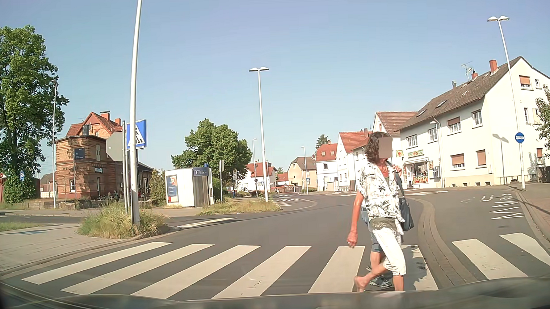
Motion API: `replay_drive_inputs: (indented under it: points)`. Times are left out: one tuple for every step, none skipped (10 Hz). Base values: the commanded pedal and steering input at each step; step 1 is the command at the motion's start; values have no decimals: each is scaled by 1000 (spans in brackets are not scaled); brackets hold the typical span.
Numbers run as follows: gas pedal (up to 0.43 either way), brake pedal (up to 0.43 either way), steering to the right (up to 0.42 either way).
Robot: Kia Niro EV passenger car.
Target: Follow the waypoints while adhering to traffic rules and regulations
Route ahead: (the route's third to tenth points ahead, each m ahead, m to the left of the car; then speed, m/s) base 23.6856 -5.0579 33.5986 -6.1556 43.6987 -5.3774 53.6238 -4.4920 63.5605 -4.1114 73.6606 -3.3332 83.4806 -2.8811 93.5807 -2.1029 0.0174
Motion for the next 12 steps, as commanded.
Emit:
replay_drive_inputs:
  points:
    - [0, 232, 98]
    - [0, 232, 98]
    - [0, 232, 98]
    - [0, 232, 98]
    - [0, 232, 98]
    - [0, 232, 98]
    - [0, 232, 98]
    - [0, 232, 98]
    - [0, 232, 98]
    - [0, 226, 98]
    - [0, 226, 98]
    - [0, 195, 98]
